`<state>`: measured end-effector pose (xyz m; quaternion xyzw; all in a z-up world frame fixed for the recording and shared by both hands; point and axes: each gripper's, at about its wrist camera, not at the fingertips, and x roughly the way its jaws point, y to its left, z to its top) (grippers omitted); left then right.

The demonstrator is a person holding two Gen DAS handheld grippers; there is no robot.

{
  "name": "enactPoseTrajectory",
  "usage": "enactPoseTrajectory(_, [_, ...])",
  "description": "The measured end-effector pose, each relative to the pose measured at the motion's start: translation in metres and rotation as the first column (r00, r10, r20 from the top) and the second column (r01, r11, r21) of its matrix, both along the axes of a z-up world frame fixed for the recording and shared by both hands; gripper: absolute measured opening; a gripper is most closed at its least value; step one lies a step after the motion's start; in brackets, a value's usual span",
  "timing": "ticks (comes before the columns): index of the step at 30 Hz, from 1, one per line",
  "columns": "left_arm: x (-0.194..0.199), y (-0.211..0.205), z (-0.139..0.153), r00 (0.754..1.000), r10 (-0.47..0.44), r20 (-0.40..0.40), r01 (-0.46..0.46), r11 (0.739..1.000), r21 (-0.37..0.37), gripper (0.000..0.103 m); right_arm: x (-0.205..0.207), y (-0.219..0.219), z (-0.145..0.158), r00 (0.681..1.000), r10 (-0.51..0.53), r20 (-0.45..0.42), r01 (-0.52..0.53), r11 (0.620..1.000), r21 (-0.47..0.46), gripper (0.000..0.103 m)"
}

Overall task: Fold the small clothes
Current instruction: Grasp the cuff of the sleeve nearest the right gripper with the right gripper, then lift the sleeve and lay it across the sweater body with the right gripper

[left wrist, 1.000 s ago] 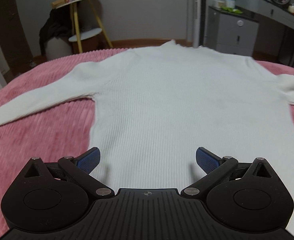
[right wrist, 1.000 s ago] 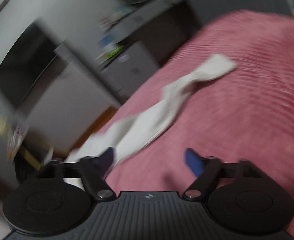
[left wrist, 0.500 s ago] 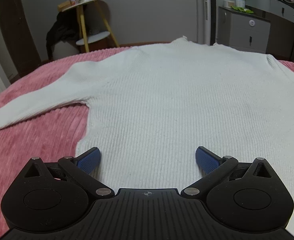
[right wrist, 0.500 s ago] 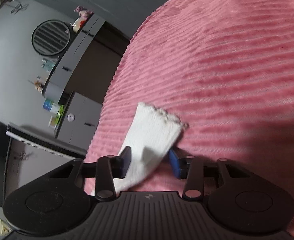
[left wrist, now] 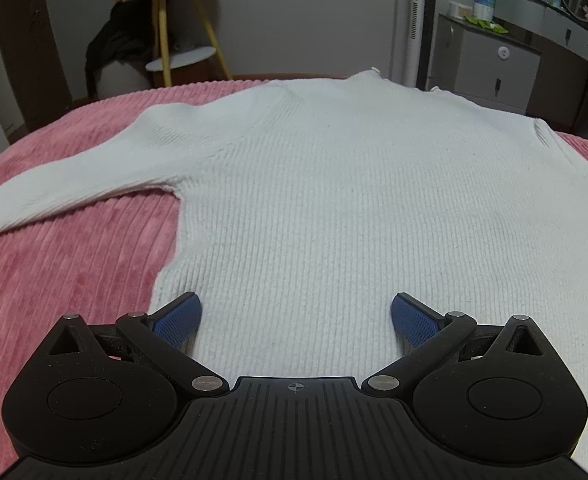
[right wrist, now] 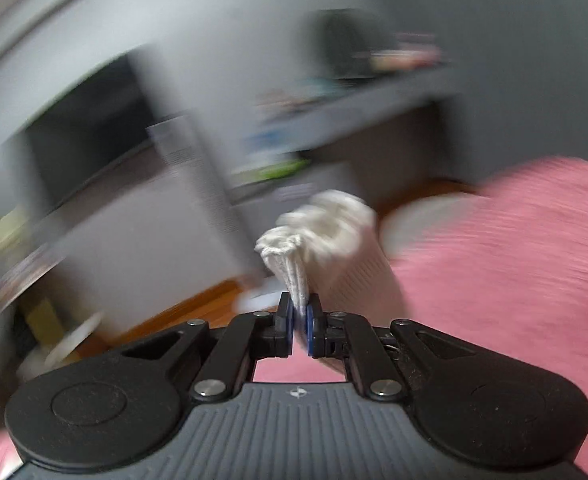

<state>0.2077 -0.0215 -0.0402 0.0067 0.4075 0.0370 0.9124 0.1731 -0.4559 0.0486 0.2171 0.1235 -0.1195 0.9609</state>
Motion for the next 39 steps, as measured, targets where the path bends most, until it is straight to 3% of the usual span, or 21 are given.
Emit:
enactPoseTrajectory(2, [-0.001,0.001,0.001,1.0,-0.005,-0.003,0.005,1.0,-0.003,0.103,0.01,0.058,0.005,0.981,0.193,0.004,-0.193,0.981,-0.019,0.008])
enactPoseTrajectory(4, [-0.001,0.004,0.003,1.0,-0.006,-0.009,0.006,1.0,-0.02,0.103,0.019,0.099,-0.005,0.941,0.335,-0.042,-0.334,0.942,0.03,0.045])
enactPoseTrajectory(5, [-0.001,0.006,0.005,1.0,-0.007,-0.013,0.007,0.999,-0.04,0.103,0.018,0.113,-0.013,0.93,0.364,-0.056,-0.362,0.931,0.045,0.058])
enactPoseTrajectory(8, [0.002,0.013,0.017,0.999,-0.035,0.0,0.034,0.986,-0.163,0.103,0.002,0.129,-0.036,0.952,0.293,-0.087,-0.292,0.956,0.033,0.054])
enactPoseTrajectory(10, [0.009,0.014,0.023,0.998,-0.057,0.011,0.058,0.95,-0.306,0.103,-0.004,0.112,-0.053,0.968,0.213,-0.13,-0.201,0.975,0.099,0.041])
enactPoseTrajectory(12, [0.023,0.005,0.026,0.996,-0.083,0.019,0.083,0.92,-0.382,0.103,-0.011,0.093,-0.066,0.973,0.133,-0.19,-0.104,0.983,0.154,0.028])
enactPoseTrajectory(14, [0.043,-0.018,0.026,0.99,-0.14,0.013,0.136,0.929,-0.344,0.102,-0.02,0.08,-0.075,0.977,0.07,-0.203,-0.031,0.982,0.188,0.025])
enactPoseTrajectory(16, [0.06,-0.044,0.024,0.983,-0.184,-0.01,0.173,0.941,-0.289,0.093,-0.027,0.074,-0.085,0.977,0.036,-0.211,0.005,0.981,0.193,0.025])
enactPoseTrajectory(21, [0.095,-0.078,0.013,0.969,-0.235,-0.072,0.206,0.935,-0.29,0.091,-0.034,0.062,-0.109,0.963,-0.018,-0.268,0.067,0.982,0.176,0.025])
enactPoseTrajectory(25, [0.11,-0.073,0.017,0.973,-0.214,-0.086,0.164,0.905,-0.392,0.093,-0.031,0.057,-0.114,0.958,-0.042,-0.284,0.086,0.985,0.147,0.025])
enactPoseTrajectory(29, [0.105,-0.065,0.016,0.971,-0.224,-0.079,0.156,0.853,-0.498,0.089,-0.03,0.052,-0.115,0.956,-0.045,-0.291,0.098,0.98,0.171,0.025])
enactPoseTrajectory(31, [0.107,-0.072,0.012,0.97,-0.225,-0.095,0.155,0.865,-0.477,0.088,-0.027,0.053,-0.112,0.956,-0.052,-0.287,0.106,0.978,0.177,0.025])
enactPoseTrajectory(34, [0.109,-0.081,0.011,0.968,-0.231,-0.094,0.171,0.889,-0.425,0.08,-0.025,0.053,-0.112,0.957,-0.047,-0.285,0.104,0.976,0.19,0.025])
enactPoseTrajectory(36, [0.112,-0.081,0.011,0.97,-0.221,-0.097,0.16,0.889,-0.429,0.062,-0.025,0.055,-0.111,0.958,-0.041,-0.284,0.098,0.977,0.188,0.025])
enactPoseTrajectory(39, [0.113,-0.074,0.013,0.973,-0.202,-0.111,0.131,0.881,-0.455,0.047,-0.026,0.057,-0.11,0.959,-0.042,-0.279,0.098,0.977,0.189,0.025])
